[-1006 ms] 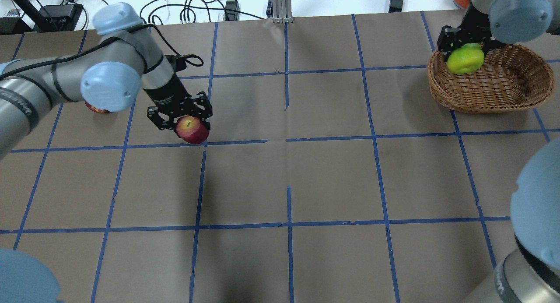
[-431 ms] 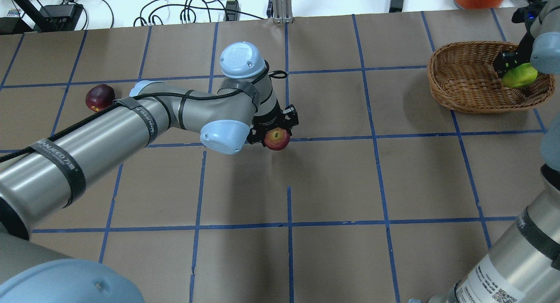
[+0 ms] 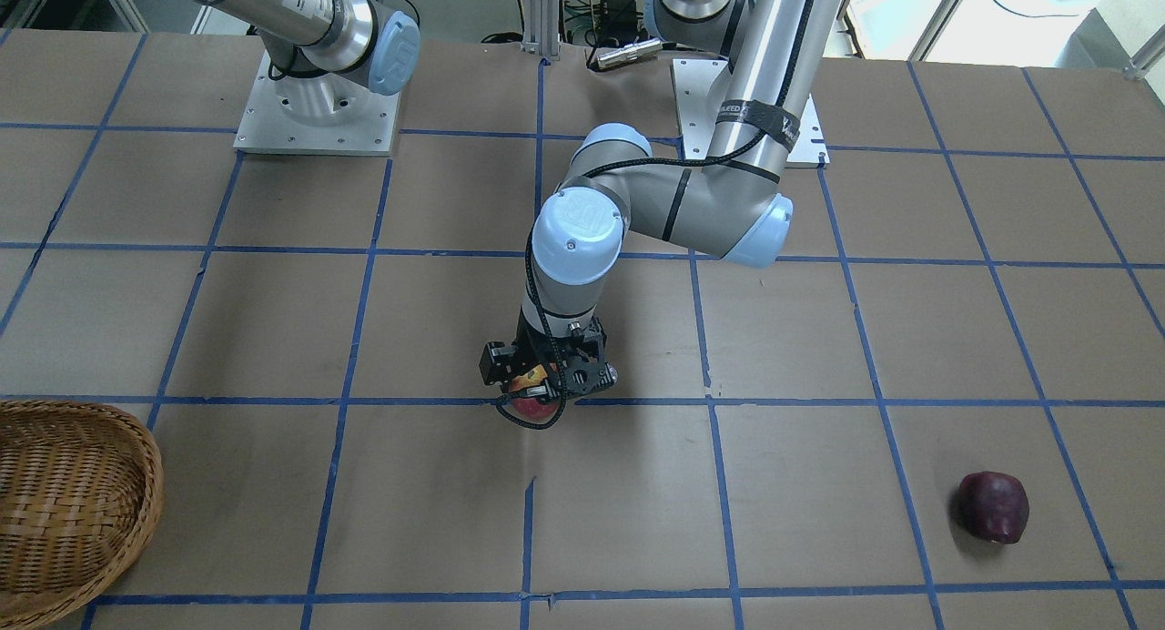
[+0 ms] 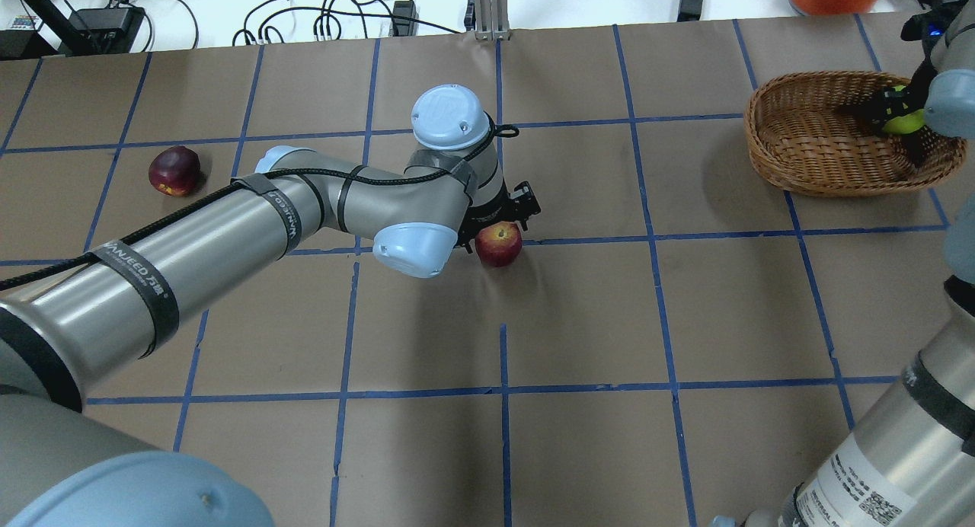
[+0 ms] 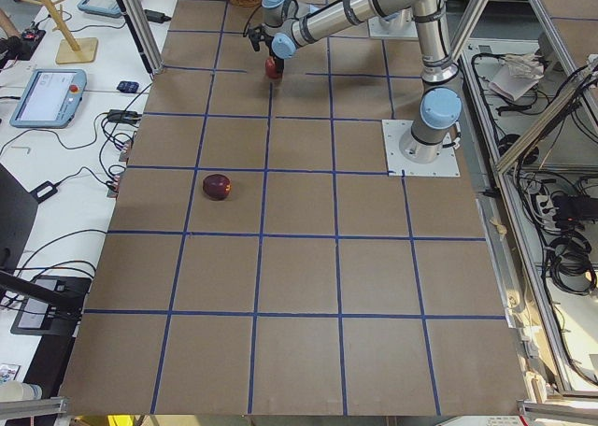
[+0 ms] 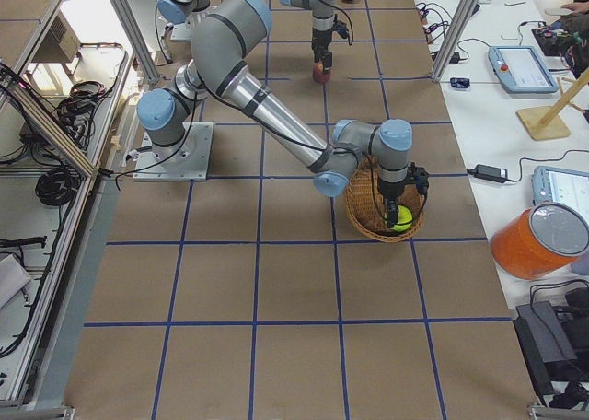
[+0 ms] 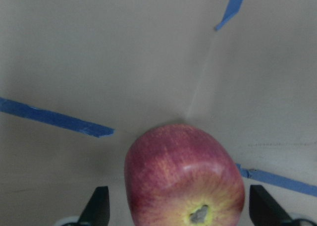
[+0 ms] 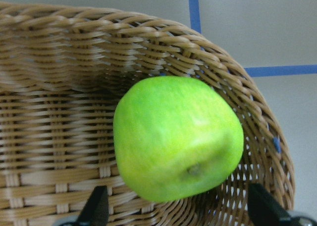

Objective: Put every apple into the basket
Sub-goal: 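Release green apple in basket while left sets red apple down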

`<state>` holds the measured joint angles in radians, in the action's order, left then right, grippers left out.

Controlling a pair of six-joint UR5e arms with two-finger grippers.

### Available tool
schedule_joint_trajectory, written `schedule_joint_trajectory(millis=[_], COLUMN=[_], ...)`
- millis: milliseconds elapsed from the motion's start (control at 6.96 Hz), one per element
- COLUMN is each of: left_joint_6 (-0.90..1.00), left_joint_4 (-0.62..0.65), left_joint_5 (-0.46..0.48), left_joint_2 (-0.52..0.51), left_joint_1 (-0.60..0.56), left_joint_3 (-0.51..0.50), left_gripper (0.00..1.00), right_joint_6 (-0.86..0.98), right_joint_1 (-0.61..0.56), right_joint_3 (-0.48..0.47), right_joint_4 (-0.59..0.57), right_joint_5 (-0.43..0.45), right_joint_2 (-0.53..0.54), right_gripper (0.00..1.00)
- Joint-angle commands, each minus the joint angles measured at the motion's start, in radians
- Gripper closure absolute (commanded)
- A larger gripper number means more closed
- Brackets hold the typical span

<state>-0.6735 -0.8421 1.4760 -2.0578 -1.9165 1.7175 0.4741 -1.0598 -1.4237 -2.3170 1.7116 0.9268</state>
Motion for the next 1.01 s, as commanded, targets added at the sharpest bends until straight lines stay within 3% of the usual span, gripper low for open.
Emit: schedule_joint_trajectory(millis=[0,288,431,719,862], left_joint_6=[0.09,0.408,0.536,0.745,0.811], left_joint_4=[-0.053,-0.152,-0.158,-0.161,-0.172], left_joint_5=[0.001,0.0,-0.003,-0.003,0.0], left_joint_2=[0.069,0.112,0.111,0.075,0.047], left_joint_1=[0.101,0.331,0.462,0.652,0.686], left_joint_3=[-0.044,-0.068,-0.068,-0.1,-0.151], left_gripper=[0.0,0.0,0.0,0.03,0.06], right_joint_6=[-0.018,-0.119,-0.25,-0.506,-0.672], right_joint_1=[-0.098,-0.251,-0.317,-0.488,-0.588], right_joint_3=[0.0,-0.004,-0.001,-0.015,-0.03], right_joint_4=[0.226,0.396,0.472,0.482,0.473], right_joint_5=[-0.013,-0.044,-0.17,-0.224,-0.237], right_joint_2=[0.139,0.236,0.244,0.236,0.225], right_gripper=[0.0,0.0,0.0,0.0,0.0])
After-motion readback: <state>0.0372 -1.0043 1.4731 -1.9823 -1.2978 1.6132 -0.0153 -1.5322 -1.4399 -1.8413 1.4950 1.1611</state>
